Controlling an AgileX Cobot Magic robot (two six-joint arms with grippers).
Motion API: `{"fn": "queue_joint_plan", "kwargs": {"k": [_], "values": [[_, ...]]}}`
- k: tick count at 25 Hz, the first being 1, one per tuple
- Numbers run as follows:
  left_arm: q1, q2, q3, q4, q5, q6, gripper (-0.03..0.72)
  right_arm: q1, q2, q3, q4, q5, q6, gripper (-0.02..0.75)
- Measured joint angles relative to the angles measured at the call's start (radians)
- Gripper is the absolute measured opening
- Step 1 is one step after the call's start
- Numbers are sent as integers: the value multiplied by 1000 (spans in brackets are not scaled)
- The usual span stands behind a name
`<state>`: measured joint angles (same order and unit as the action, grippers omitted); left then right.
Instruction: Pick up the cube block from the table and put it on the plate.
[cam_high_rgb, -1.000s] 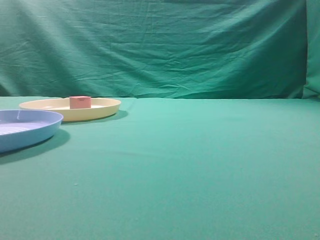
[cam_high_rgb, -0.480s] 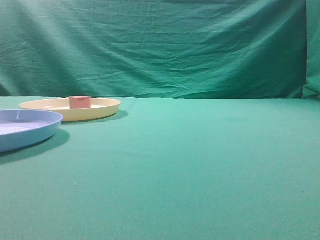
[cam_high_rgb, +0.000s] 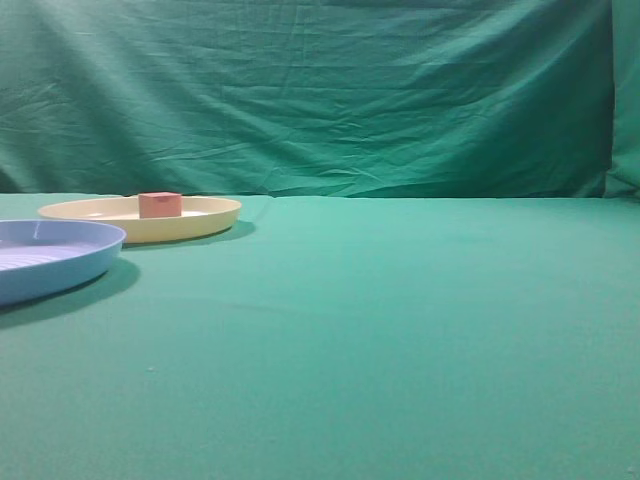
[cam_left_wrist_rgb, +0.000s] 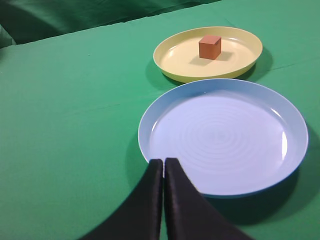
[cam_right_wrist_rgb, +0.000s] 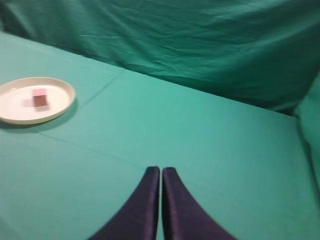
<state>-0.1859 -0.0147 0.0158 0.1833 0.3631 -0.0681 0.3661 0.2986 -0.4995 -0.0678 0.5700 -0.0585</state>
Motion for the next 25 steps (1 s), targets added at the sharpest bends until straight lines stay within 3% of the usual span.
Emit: {"fn": "queue_joint_plan", "kwargs": {"k": [4,7,14,25], "values": [[0,0,0,0,0,0,0,-165,-143,227,0,-135,2,0],[0,0,0,0,0,0,0,-222,-216,349,0,-166,6,0],[0,0,0,0,0,0,0,-283,-308,521,0,-179,43,0],[0,0,0,0,0,0,0,-288,-308,523,0,-180,47,0]]}}
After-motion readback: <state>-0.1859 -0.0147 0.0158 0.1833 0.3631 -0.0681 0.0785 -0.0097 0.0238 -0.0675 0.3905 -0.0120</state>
